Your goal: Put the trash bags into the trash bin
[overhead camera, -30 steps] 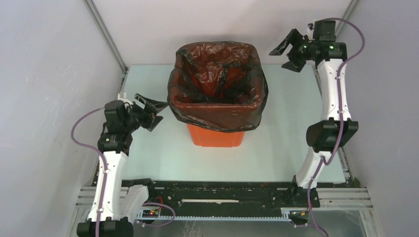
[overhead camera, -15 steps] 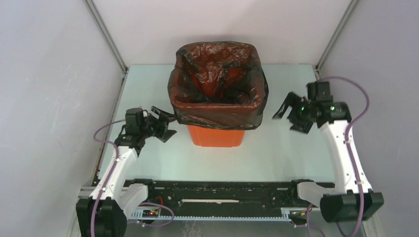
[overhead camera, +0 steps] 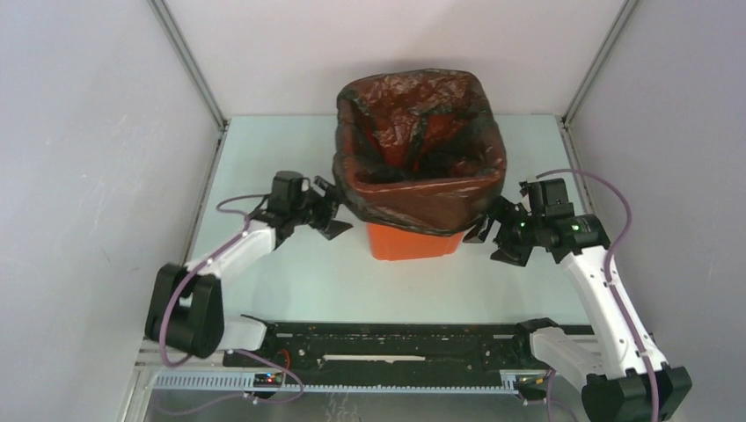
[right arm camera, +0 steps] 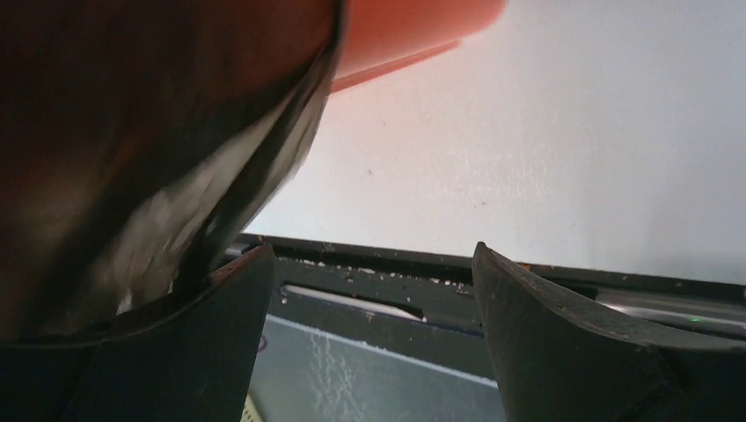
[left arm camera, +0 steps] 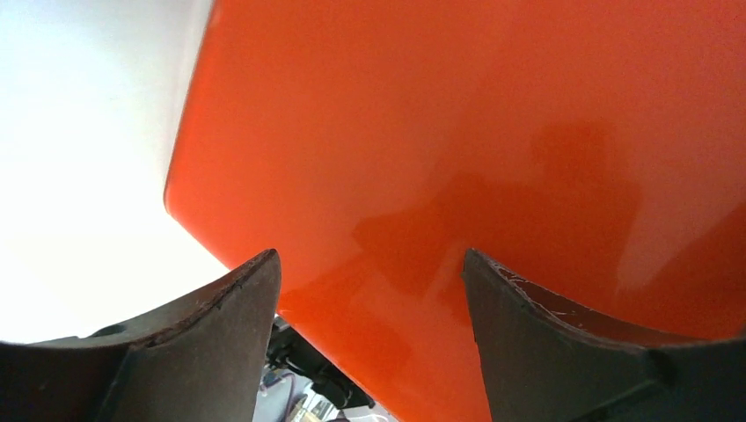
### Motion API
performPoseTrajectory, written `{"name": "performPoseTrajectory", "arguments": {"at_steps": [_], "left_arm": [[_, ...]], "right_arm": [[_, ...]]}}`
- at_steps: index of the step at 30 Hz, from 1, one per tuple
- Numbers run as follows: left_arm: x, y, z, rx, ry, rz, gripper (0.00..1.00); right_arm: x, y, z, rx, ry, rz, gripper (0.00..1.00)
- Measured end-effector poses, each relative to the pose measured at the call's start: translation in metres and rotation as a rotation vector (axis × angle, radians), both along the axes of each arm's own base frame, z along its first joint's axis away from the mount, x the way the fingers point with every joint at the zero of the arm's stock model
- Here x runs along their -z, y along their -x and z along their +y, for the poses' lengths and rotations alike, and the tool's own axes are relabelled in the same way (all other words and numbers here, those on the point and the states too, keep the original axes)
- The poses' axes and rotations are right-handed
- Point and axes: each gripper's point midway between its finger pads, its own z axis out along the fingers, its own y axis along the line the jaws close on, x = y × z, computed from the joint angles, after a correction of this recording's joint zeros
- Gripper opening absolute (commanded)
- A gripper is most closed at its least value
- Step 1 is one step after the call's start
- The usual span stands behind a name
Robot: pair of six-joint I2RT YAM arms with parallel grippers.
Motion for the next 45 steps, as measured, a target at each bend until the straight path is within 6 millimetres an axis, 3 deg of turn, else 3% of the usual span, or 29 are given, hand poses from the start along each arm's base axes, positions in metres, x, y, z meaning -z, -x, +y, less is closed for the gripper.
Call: {"name": "performPoseTrajectory", "arguments": {"at_steps": [5, 11, 16, 20, 22, 24, 28, 31, 35, 38, 43, 45], "left_arm": [[-0.021, -0.033, -0.069, 0.099, 0.059, -0.036, 0.79], [-0.043, -0.087, -0.143, 0.138, 0.170, -0.090, 0.79], [-0.048, -0.108, -0.175, 0.156, 0.212, -0.121, 0.79], [-0.046, -0.108, -0.177, 0.164, 0.203, -0.132, 0.81], [-0.044, -0.101, -0.168, 0.158, 0.195, -0.142, 0.81], [-0.036, -0.081, -0.149, 0.140, 0.196, -0.131, 0.81], [-0.022, -0.032, -0.091, 0.057, 0.197, -0.090, 0.84], [-0.034, -0.007, -0.046, -0.017, 0.135, -0.122, 0.85], [-0.098, 0.016, 0.003, -0.105, 0.023, -0.329, 0.85], [-0.158, 0.039, 0.044, -0.198, -0.082, -0.509, 0.85], [-0.239, 0.070, 0.096, -0.330, -0.231, -0.718, 0.86], [-0.273, 0.082, 0.113, -0.370, -0.284, -0.797, 0.87]], "right_arm": [[-0.028, 0.007, -0.015, 0.033, 0.058, -0.128, 0.95], [-0.032, 0.027, -0.027, 0.065, 0.092, -0.149, 0.96], [-0.030, 0.037, -0.030, 0.069, 0.105, -0.132, 0.96], [-0.030, 0.042, -0.029, 0.058, 0.100, -0.135, 1.00], [-0.032, 0.044, -0.026, 0.042, 0.086, -0.137, 1.00], [-0.033, 0.046, -0.022, 0.018, 0.066, -0.139, 1.00], [-0.040, 0.050, -0.008, -0.055, 0.018, -0.161, 1.00], [-0.045, 0.054, 0.003, -0.114, -0.013, -0.183, 1.00], [-0.053, 0.059, 0.018, -0.192, -0.054, -0.212, 1.00], [-0.074, 0.059, 0.027, -0.238, -0.082, -0.269, 1.00], [-0.147, 0.054, 0.033, -0.260, -0.131, -0.464, 1.00], [-0.190, 0.053, 0.031, -0.251, -0.147, -0.577, 1.00]]}}
